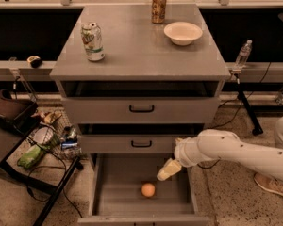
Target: Pick orange from bottom drawer and place on counter
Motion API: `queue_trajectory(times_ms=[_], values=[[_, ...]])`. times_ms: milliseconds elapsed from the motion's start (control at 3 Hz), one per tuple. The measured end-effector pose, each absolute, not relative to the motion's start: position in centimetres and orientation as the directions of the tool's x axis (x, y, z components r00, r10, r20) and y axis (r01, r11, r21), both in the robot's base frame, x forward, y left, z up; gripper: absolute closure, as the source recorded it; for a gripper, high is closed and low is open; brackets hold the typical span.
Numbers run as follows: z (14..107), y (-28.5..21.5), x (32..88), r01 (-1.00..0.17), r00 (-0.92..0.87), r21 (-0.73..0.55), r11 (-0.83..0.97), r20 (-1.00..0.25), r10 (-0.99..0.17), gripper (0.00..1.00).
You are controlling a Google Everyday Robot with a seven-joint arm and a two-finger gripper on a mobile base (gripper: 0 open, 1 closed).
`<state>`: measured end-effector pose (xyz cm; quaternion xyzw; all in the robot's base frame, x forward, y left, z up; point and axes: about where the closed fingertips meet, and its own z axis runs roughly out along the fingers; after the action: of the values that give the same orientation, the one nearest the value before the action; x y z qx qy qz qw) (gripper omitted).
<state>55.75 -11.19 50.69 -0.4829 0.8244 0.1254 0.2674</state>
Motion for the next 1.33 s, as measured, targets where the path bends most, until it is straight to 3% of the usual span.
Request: queue_trajectory(times_ms=[667,1333], values=[[45.5,-17.2,56.5,-0.918,-0.295,-0.028,0.396,-0.619,-0.728,0.0],[45.3,-17.8,56.8,-0.943,-0.22,-0.062,0.326,-0.618,-0.754,0.0]])
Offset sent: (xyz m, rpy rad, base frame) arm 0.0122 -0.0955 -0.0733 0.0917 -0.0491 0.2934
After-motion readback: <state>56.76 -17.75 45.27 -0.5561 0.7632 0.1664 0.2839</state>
